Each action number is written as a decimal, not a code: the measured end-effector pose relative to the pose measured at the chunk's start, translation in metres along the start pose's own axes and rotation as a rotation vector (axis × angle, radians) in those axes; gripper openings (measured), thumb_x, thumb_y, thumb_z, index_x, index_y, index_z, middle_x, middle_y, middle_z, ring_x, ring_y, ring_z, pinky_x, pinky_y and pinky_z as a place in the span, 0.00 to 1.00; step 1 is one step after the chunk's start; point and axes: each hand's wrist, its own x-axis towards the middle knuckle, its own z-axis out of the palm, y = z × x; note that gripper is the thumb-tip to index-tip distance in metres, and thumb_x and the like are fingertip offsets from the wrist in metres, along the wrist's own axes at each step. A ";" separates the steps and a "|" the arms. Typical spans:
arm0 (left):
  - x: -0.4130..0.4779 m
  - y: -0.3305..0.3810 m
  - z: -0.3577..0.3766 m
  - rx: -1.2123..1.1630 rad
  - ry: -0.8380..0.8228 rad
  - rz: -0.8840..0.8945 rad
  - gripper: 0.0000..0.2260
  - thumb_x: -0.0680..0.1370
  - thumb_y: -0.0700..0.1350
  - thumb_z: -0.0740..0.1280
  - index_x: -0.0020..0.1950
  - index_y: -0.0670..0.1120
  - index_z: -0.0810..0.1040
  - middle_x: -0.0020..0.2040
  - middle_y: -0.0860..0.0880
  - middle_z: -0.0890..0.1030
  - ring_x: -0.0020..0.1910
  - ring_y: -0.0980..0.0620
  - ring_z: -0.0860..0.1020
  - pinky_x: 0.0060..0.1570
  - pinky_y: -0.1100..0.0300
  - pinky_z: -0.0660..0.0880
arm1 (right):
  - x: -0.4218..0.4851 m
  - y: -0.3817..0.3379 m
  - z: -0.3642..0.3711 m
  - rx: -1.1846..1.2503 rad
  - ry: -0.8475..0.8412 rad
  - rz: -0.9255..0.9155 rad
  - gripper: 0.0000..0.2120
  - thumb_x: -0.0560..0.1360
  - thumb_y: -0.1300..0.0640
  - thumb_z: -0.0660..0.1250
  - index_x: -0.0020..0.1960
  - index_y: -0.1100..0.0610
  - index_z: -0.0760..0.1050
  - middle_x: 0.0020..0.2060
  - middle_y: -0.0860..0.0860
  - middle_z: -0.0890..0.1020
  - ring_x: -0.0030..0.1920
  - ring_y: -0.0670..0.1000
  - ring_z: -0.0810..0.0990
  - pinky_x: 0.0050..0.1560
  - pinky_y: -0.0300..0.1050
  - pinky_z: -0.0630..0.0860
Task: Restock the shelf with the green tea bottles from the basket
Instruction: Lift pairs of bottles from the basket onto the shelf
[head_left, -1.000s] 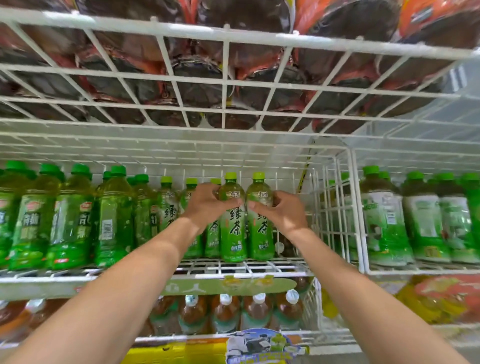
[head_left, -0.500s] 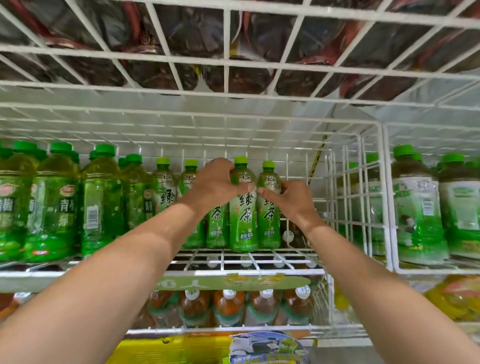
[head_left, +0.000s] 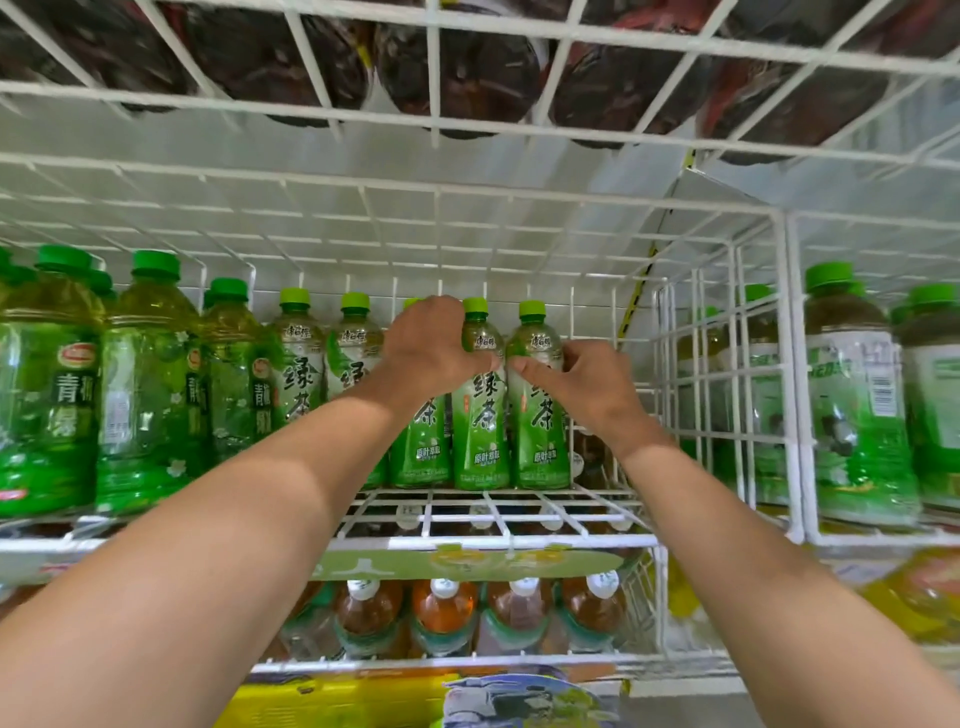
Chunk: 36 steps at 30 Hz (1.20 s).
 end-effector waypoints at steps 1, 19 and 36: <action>0.002 0.001 0.000 0.005 -0.012 -0.009 0.21 0.70 0.62 0.76 0.47 0.46 0.77 0.43 0.49 0.79 0.44 0.47 0.79 0.41 0.55 0.72 | -0.001 -0.001 0.000 -0.012 0.012 0.004 0.17 0.69 0.37 0.76 0.39 0.51 0.82 0.26 0.46 0.78 0.29 0.45 0.73 0.39 0.43 0.74; 0.005 -0.013 0.010 -0.109 0.051 0.057 0.18 0.70 0.58 0.78 0.49 0.46 0.82 0.47 0.47 0.80 0.48 0.46 0.80 0.50 0.48 0.80 | -0.010 -0.021 0.003 -0.039 0.044 0.004 0.20 0.71 0.38 0.76 0.31 0.49 0.74 0.23 0.46 0.74 0.25 0.46 0.72 0.25 0.37 0.63; -0.005 -0.019 0.007 -0.228 0.070 0.120 0.07 0.73 0.45 0.76 0.48 0.45 0.83 0.38 0.52 0.76 0.41 0.50 0.77 0.41 0.58 0.73 | -0.006 -0.012 0.001 -0.033 0.019 -0.031 0.19 0.68 0.35 0.76 0.40 0.52 0.83 0.29 0.50 0.83 0.32 0.47 0.82 0.39 0.41 0.79</action>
